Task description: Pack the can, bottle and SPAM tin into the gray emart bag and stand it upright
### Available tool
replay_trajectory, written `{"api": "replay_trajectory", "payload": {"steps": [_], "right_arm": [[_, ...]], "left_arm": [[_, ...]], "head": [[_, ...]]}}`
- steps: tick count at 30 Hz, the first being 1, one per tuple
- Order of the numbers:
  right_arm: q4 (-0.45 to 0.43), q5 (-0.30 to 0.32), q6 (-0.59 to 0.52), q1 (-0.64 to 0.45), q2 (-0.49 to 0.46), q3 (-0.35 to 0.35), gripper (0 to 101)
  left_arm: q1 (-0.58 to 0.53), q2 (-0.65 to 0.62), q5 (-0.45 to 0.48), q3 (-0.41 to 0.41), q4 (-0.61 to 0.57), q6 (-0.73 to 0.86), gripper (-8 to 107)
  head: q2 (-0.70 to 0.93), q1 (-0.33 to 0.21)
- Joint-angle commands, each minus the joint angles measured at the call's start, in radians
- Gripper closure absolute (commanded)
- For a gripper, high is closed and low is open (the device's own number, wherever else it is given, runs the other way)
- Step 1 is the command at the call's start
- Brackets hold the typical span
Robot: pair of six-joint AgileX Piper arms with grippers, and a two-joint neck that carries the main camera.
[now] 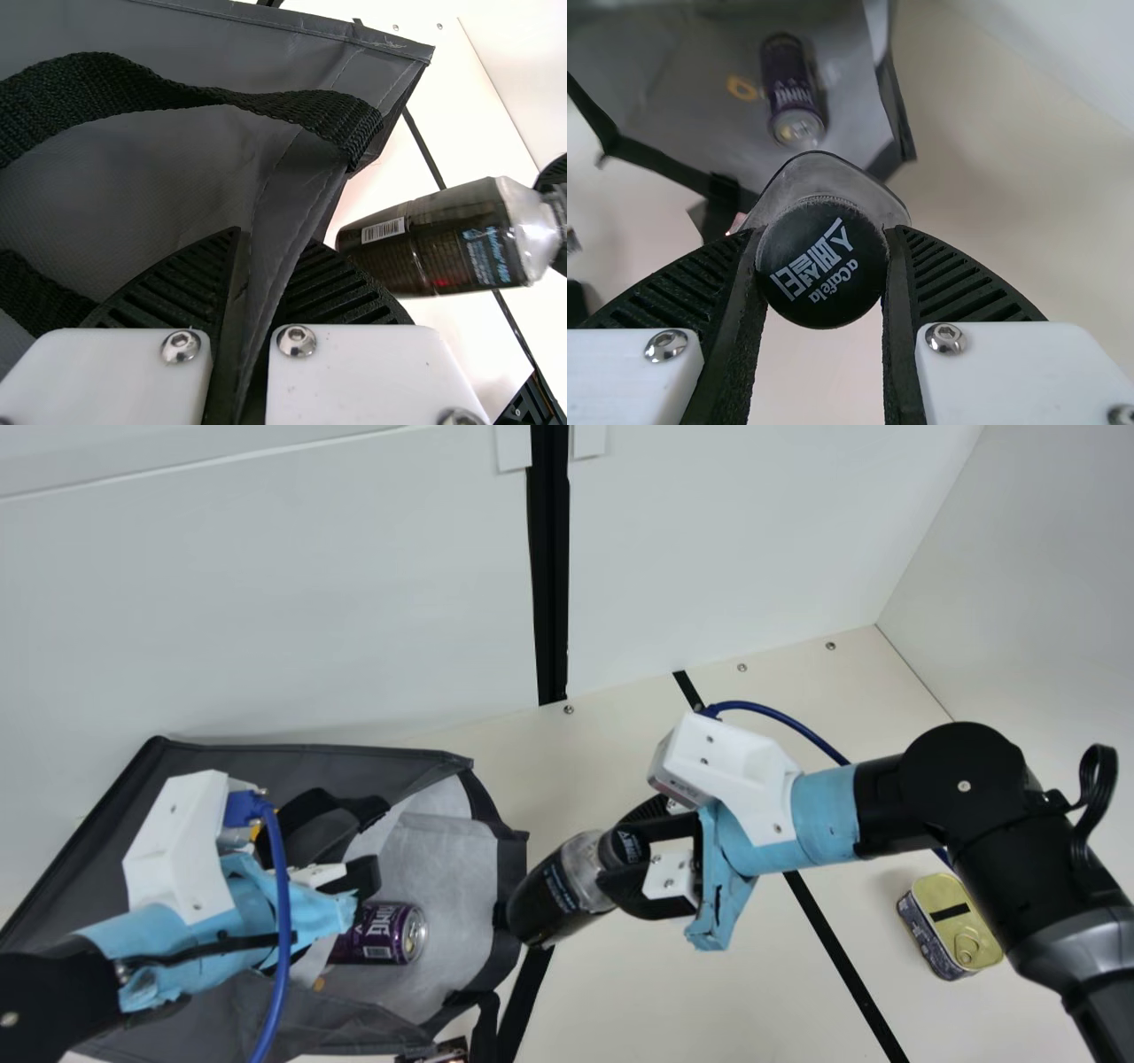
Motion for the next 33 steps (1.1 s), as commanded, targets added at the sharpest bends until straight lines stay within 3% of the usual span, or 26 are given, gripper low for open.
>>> {"api": "replay_trajectory", "payload": {"steps": [1, 16, 33], "right_arm": [[0.023, 0.001, 0.03, 0.019, -0.004, -0.007, 101], [0.137, 0.001, 0.143, 0.11, -0.056, -0.044, 101], [0.208, 0.001, 0.092, 0.121, -0.054, -0.033, 101]], "left_arm": [[0.0, 0.0, 0.0, 0.0, 0.0, 0.0, 107], [0.0, 0.0, 0.0, 0.0, 0.0, 0.0, 107], [0.0, 0.0, 0.0, 0.0, 0.0, 0.0, 107]], "head": [[-0.001, -0.023], [-0.001, -0.023], [-0.001, -0.023]]}}
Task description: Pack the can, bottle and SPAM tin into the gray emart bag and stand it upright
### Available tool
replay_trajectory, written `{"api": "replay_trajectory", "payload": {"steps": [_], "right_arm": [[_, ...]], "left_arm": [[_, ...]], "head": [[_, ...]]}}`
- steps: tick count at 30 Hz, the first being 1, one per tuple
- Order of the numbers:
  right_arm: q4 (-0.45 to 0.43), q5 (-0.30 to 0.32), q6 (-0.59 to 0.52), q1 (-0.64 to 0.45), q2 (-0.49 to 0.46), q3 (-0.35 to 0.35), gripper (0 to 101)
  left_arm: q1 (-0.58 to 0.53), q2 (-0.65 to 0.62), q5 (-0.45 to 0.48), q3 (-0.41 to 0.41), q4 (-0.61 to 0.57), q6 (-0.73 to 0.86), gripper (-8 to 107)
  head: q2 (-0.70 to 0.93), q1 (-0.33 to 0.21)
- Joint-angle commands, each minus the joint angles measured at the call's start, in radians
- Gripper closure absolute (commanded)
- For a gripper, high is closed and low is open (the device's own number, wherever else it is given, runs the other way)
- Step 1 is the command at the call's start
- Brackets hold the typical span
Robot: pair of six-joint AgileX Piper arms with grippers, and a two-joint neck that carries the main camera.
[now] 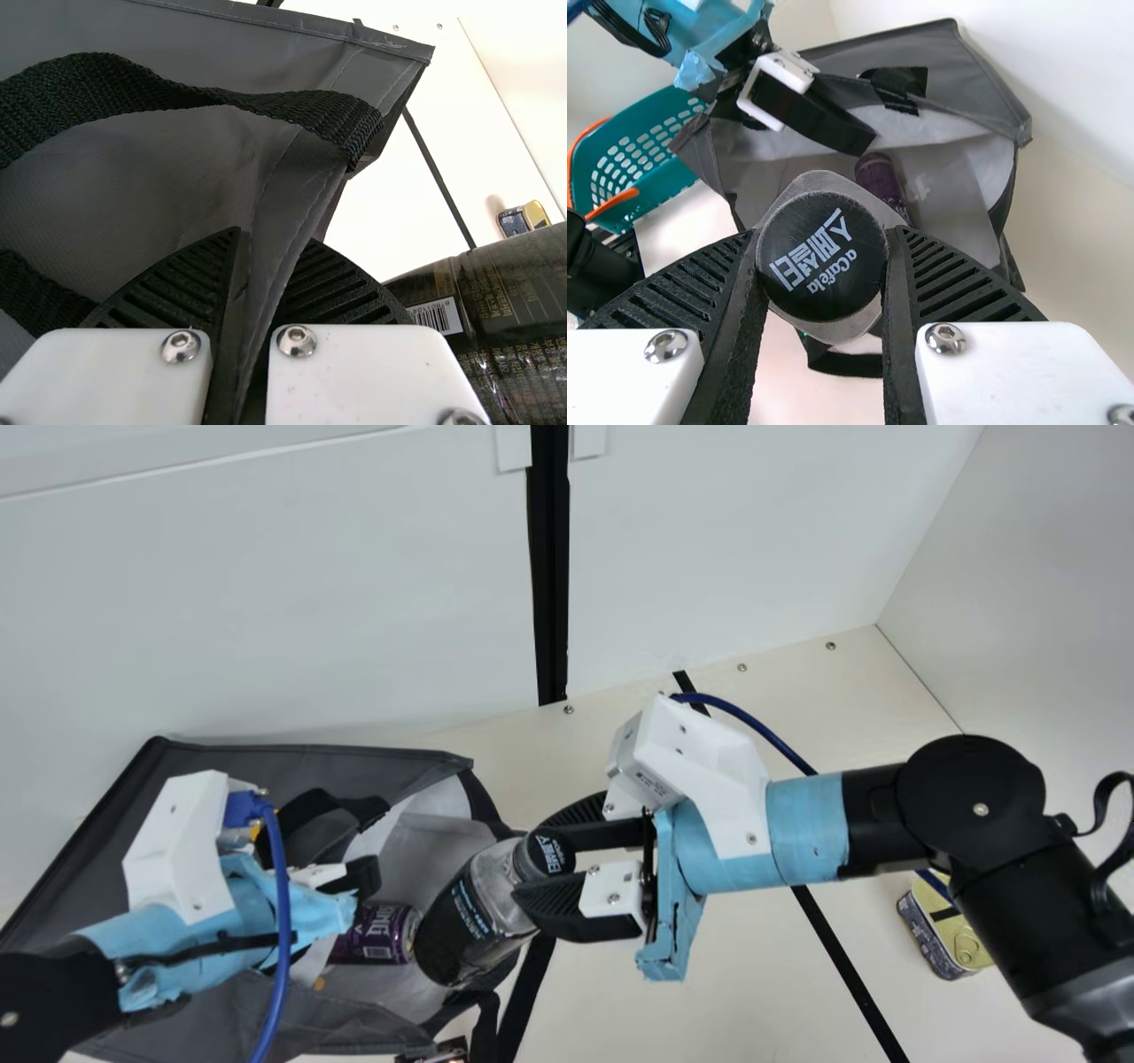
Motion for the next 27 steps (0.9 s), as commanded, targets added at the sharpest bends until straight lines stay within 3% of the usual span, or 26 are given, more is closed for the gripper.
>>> {"api": "replay_trajectory", "payload": {"steps": [1, 27], "right_arm": [[0.001, 0.003, -0.006, 0.0, 0.004, 0.002, 101], [0.019, 0.003, -0.122, -0.026, 0.1, 0.038, 101]], "left_arm": [[0.0, 0.0, 0.0, 0.0, 0.0, 0.0, 107], [0.0, 0.0, 0.0, 0.0, 0.0, 0.0, 107]], "head": [[-0.001, -0.023], [-0.001, -0.023]]}}
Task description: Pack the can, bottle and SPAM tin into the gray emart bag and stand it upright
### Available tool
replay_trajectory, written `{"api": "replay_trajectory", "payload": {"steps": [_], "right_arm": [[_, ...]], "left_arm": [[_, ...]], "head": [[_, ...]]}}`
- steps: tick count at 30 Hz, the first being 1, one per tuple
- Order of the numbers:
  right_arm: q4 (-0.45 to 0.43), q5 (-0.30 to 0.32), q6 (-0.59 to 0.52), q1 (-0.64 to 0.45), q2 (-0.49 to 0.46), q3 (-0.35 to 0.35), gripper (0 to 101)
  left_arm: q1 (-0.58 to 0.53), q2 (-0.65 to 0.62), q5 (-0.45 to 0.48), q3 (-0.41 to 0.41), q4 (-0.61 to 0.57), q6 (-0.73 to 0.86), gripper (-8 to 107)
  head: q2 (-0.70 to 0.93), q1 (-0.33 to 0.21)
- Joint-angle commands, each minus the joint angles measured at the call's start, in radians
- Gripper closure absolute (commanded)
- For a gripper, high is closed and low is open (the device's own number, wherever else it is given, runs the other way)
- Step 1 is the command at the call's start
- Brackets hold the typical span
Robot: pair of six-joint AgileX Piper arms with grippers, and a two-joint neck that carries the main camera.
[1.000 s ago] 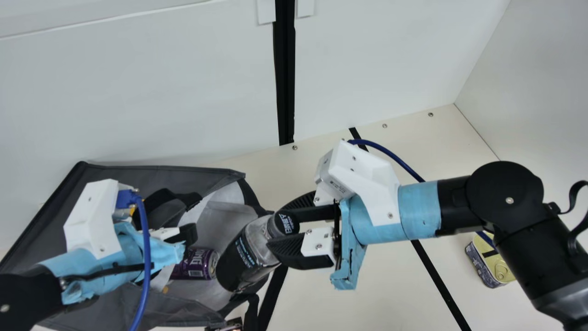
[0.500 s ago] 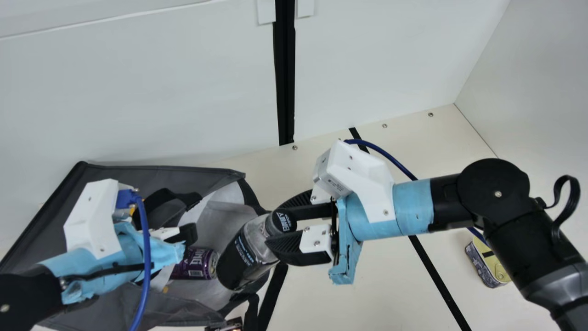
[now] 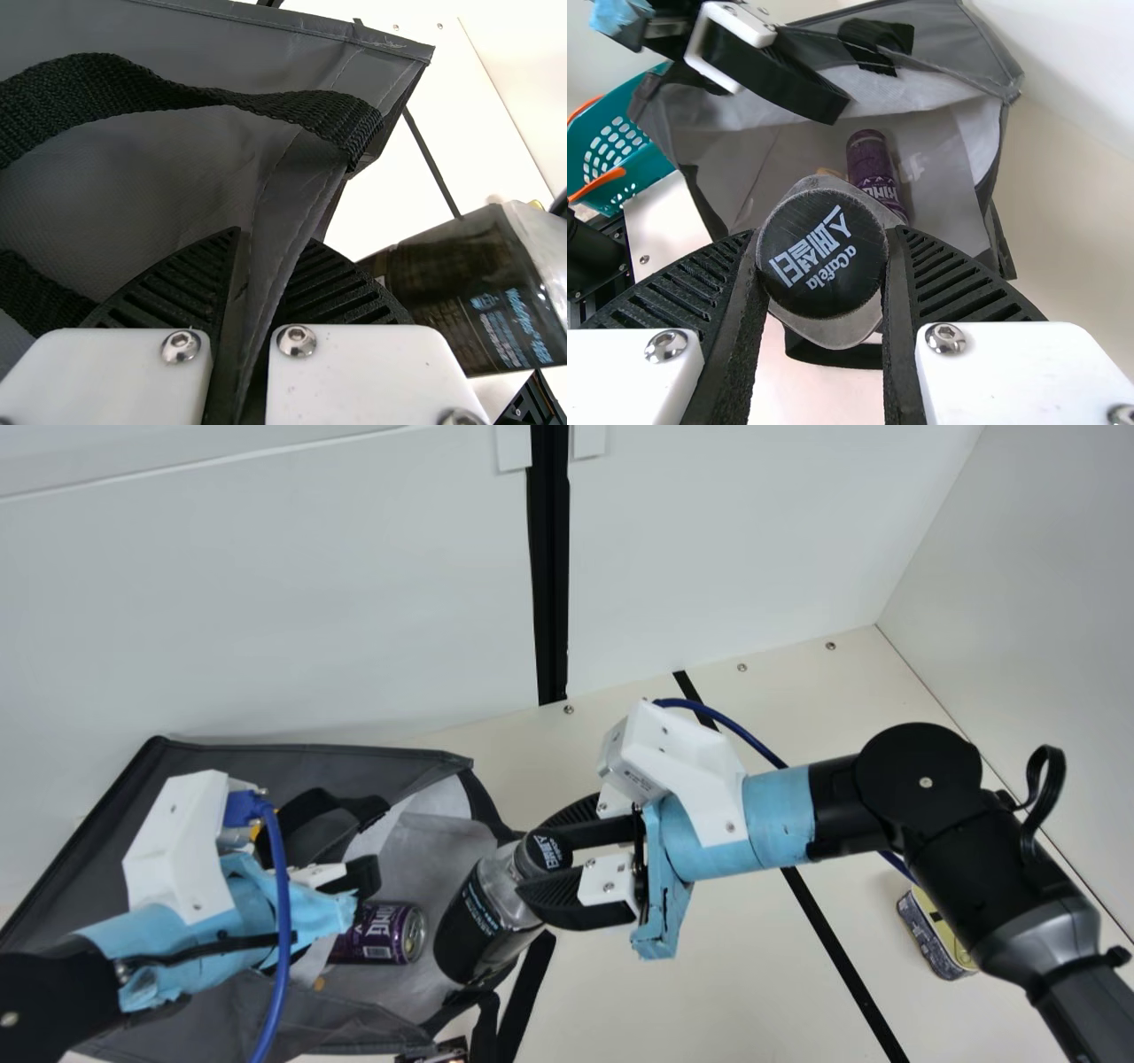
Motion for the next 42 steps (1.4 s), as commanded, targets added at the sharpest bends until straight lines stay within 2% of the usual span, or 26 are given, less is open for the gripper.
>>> {"api": "replay_trajectory", "payload": {"steps": [1, 15, 42], "right_arm": [[0.0, 0.002, -0.004, -0.001, 0.008, -0.001, 101], [-0.024, 0.002, -0.024, -0.004, 0.079, -0.024, 101], [-0.041, 0.002, 0.009, 0.036, 0.202, -0.131, 101]], "left_arm": [[0.0, 0.0, 0.0, 0.0, 0.0, 0.0, 107], [0.0, 0.0, 0.0, 0.0, 0.0, 0.0, 107], [0.0, 0.0, 0.0, 0.0, 0.0, 0.0, 107]], "head": [[-0.002, -0.023], [-0.002, -0.023], [-0.002, -0.023]]}}
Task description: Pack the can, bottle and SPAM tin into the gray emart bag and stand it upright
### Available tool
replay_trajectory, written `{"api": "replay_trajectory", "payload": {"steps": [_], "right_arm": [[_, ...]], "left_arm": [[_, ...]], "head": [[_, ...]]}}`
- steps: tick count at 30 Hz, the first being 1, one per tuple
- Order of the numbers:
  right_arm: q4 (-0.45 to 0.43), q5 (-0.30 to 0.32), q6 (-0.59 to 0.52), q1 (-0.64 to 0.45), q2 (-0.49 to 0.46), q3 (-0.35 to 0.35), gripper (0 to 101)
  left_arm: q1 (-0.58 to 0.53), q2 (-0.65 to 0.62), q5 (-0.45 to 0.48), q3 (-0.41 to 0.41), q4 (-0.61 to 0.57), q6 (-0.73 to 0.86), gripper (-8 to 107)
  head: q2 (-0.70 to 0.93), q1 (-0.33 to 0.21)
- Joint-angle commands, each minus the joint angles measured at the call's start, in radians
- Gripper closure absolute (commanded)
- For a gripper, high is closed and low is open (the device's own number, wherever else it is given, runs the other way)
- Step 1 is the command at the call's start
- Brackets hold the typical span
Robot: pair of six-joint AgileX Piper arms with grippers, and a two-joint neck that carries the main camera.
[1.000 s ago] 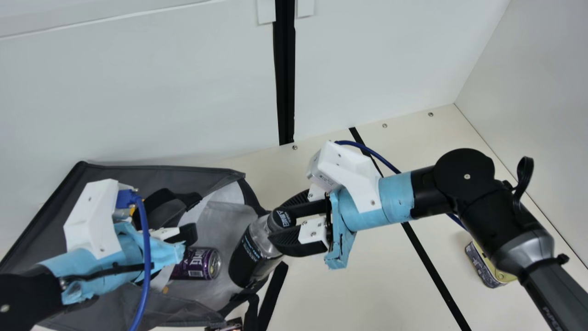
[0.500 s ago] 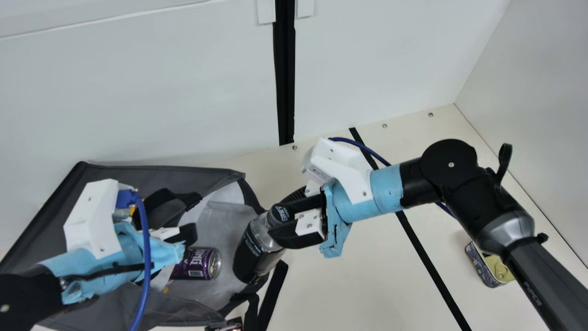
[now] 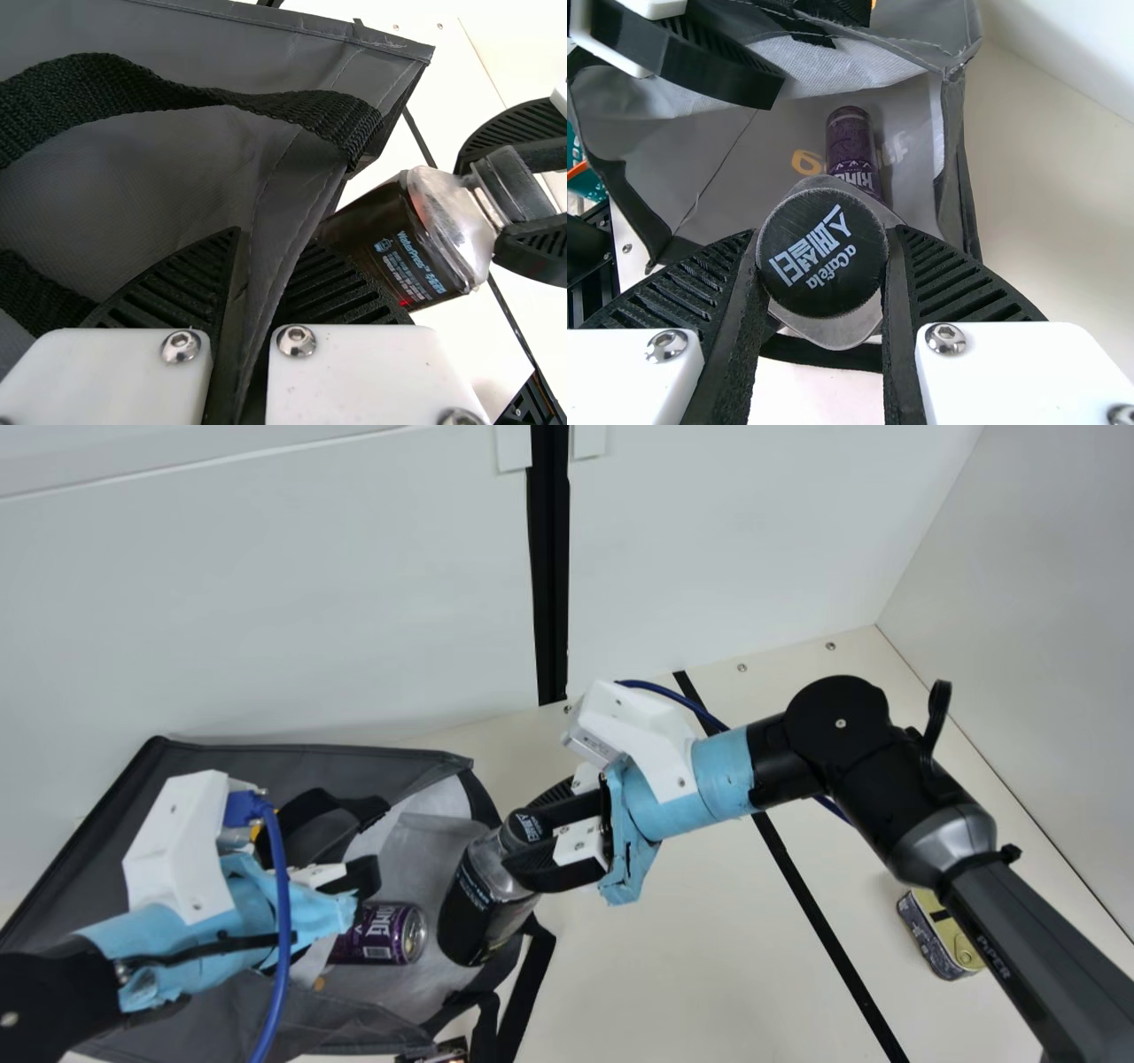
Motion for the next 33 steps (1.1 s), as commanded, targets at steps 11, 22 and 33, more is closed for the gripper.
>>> {"api": "replay_trajectory", "payload": {"steps": [11, 22, 33], "right_arm": [[-0.005, -0.011, 0.019, 0.037, 0.044, -0.034, 101], [0.013, -0.066, 0.02, 0.106, 0.086, -0.032, 101], [0.054, -0.111, -0.011, 0.164, 0.136, -0.03, 101]], "left_arm": [[0.0, 0.0, 0.0, 0.0, 0.0, 0.0, 107], [0.0, 0.0, 0.0, 0.0, 0.0, 0.0, 107], [0.0, 0.0, 0.0, 0.0, 0.0, 0.0, 107]], "head": [[-0.001, -0.023], [-0.001, -0.023], [-0.001, -0.023]]}}
